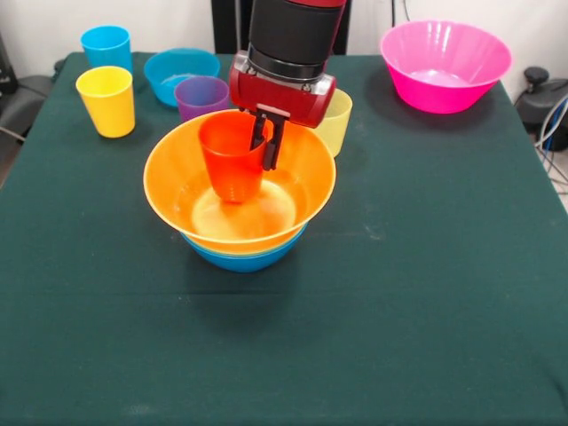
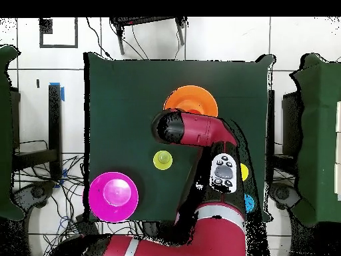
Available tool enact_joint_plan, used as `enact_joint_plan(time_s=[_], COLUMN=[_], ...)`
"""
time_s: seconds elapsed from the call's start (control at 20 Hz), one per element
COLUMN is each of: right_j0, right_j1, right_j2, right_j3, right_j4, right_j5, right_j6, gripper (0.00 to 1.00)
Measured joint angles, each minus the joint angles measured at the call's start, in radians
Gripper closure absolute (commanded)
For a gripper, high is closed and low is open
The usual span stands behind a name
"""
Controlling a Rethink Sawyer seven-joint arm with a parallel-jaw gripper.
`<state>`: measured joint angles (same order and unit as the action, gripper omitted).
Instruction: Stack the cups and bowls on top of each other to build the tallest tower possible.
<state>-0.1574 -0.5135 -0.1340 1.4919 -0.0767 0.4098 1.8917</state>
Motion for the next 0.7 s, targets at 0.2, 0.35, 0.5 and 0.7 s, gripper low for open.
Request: enact_joint_plan(time_s=[0.2, 0.35, 0.5, 0.7], right_j0=[-0.002, -0.002, -0.002, -0.002], right_j1=[0.0, 0.003, 0.008, 0.021], right_j2=[0.0, 0.0, 0.0, 0.0], right_j3=[0.0, -0.009, -0.019, -0.033], right_j4=[0.0, 0.0, 0.0, 0.0], right_j5=[0.0, 0.0, 0.0, 0.0], right_j6=[0.0, 0.0, 0.0, 0.0], gripper=[1.0, 1.0, 1.0, 1.0])
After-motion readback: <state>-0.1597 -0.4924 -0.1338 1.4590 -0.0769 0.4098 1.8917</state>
